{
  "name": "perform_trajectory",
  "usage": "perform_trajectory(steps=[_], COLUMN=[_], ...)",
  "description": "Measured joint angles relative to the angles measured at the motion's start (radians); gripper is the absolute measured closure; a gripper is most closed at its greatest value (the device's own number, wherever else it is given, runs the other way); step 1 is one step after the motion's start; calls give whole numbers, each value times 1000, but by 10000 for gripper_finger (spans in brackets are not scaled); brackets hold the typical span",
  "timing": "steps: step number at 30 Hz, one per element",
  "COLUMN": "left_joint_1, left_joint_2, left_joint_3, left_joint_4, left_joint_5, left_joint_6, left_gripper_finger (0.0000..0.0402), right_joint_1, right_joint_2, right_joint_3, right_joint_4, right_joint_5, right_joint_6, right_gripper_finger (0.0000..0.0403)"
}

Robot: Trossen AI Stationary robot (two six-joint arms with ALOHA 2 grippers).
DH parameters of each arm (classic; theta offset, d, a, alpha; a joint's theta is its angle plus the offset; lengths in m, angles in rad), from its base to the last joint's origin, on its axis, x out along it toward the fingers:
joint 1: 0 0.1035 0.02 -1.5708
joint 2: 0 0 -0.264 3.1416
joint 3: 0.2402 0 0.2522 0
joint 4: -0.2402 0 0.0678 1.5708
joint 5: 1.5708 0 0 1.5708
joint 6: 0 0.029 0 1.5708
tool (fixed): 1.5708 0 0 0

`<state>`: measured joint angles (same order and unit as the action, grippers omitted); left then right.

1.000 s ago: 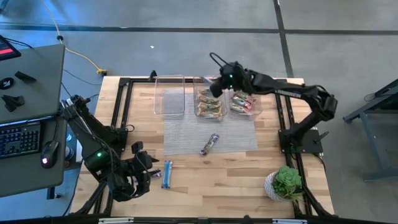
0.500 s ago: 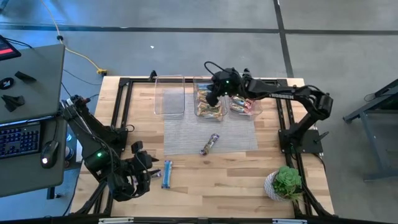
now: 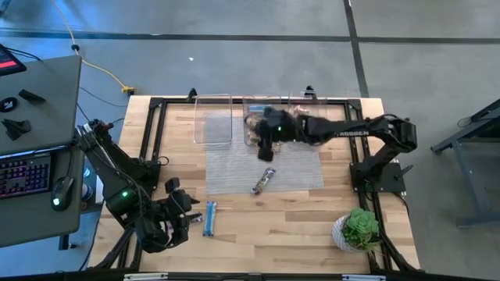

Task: Pick and place Granola Bars by type
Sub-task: Put the blue granola bar into the left transparent bin

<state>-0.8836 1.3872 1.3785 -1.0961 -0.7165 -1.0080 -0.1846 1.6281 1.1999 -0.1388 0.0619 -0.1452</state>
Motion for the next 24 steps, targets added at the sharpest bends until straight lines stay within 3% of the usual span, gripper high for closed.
perform_trajectory(steps=[6, 11, 17, 24], left_joint_1=[0, 0, 0, 0], left_joint_2=[0, 0, 0, 0], left_joint_3=[0, 0, 0, 0], left_joint_4=[0, -1, -1, -1], left_joint_5=[17, 17, 17, 17], left_joint_6=[-30, -30, -30, -30], left_gripper_finger=[227, 227, 227, 227], right_joint_1=[132, 239, 314, 272], right_joint_2=[0, 0, 0, -1], right_joint_3=[-26, -106, -282, -437], right_joint_4=[-115, -86, 148, 413], right_joint_5=[-29, -11, -43, -194], right_joint_6=[-87, -114, -159, -118], right_gripper_finger=[210, 186, 181, 181])
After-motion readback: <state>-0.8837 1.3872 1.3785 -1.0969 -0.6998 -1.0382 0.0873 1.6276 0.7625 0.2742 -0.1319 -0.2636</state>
